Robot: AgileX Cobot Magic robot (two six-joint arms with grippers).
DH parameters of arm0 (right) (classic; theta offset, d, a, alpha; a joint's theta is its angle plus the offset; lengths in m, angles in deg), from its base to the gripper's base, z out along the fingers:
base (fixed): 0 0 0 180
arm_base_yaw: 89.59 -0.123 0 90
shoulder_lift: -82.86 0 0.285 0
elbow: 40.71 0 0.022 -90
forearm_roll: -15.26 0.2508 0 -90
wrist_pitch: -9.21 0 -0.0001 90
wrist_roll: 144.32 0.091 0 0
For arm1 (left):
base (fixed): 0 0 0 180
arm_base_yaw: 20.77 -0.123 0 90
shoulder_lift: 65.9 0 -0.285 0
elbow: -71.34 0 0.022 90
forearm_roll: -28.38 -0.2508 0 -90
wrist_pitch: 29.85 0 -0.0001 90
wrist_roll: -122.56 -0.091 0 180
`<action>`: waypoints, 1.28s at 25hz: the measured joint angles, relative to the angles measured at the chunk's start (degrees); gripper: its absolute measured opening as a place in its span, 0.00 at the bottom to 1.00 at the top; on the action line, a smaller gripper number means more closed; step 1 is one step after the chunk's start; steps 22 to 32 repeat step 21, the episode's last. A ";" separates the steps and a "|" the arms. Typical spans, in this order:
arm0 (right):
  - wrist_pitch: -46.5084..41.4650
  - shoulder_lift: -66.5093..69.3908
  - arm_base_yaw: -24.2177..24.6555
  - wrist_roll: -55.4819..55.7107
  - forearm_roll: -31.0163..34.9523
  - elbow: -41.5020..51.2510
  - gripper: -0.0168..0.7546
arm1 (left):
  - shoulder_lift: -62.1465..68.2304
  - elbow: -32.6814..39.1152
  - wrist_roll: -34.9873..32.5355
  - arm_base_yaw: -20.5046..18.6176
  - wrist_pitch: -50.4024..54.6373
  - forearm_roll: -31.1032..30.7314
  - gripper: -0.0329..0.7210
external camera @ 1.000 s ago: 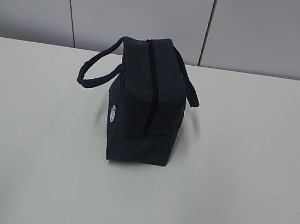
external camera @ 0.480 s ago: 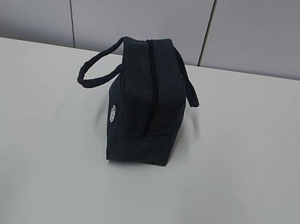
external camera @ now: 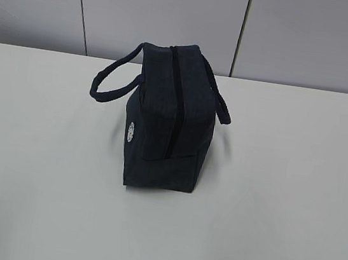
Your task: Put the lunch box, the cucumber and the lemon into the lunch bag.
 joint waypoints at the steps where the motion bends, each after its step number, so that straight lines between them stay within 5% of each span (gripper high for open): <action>1: 0.00 0.00 1.29 0.00 0.00 0.00 0.50 | 0.00 0.00 0.00 -0.74 0.00 0.00 0.36; 9: 0.00 0.00 6.36 0.00 0.00 0.00 0.50 | 0.00 0.00 0.00 -3.76 0.00 0.00 0.36; 32: 0.00 0.00 6.38 0.00 0.00 0.00 0.50 | 0.00 0.00 0.00 -3.76 0.00 0.00 0.36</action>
